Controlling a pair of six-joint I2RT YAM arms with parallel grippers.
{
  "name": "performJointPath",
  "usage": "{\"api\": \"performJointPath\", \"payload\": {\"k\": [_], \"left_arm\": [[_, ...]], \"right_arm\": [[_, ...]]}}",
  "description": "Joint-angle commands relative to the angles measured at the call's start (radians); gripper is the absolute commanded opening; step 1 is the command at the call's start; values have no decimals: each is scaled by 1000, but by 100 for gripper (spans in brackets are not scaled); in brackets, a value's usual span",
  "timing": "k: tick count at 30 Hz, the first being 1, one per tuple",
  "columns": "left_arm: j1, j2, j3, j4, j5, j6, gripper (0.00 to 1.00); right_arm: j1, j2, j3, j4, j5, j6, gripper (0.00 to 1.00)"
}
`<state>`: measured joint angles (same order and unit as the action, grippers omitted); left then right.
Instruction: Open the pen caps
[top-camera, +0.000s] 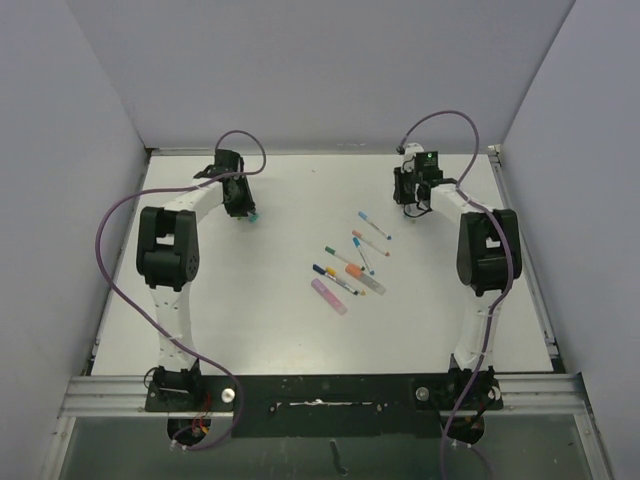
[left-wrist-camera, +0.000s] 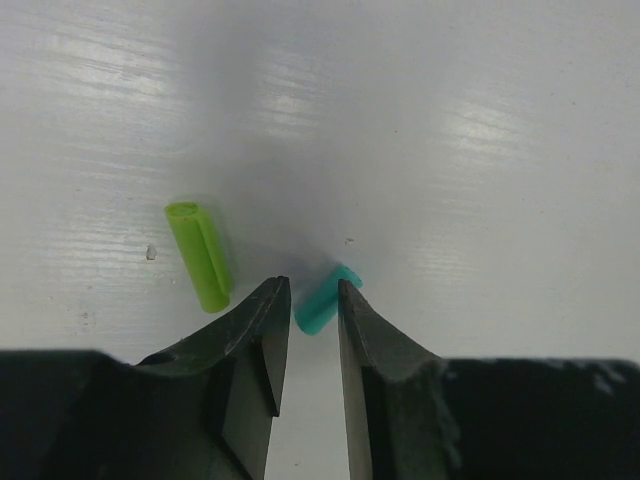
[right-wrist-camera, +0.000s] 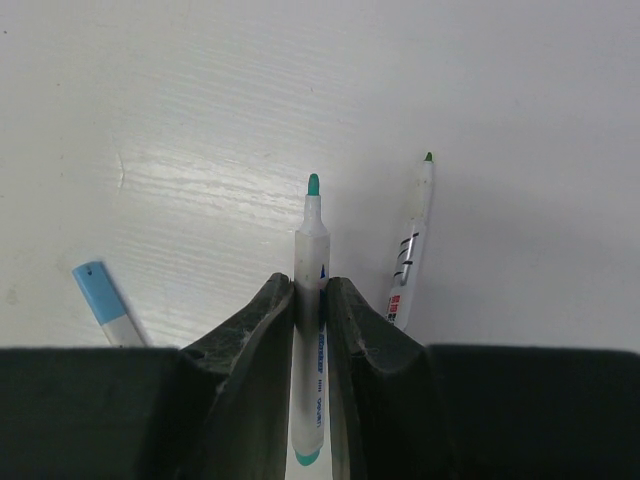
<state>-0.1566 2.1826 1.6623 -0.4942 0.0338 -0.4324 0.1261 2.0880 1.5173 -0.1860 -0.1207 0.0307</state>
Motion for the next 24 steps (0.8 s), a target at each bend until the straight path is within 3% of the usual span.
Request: {"api": "performJointPath", "payload": {"k": [1, 7, 16, 21, 24], "left_arm": [[0, -25, 9, 40, -16, -1, 25], [-1, -175, -67, 115, -20, -22, 38], [-6, -440, -255, 288, 22, -52, 68], [-6, -538, -328, 348, 56, -71, 81], [-6, -578, -358, 375, 80, -88, 84]], "right_arm": [[9, 14, 62, 41, 29, -20, 0], [19, 51, 97, 18, 57, -32, 0], [27, 81, 109, 4, 70, -40, 5], [29, 94, 115, -8, 70, -40, 12], [30, 99, 116, -15, 70, -40, 18]]}}
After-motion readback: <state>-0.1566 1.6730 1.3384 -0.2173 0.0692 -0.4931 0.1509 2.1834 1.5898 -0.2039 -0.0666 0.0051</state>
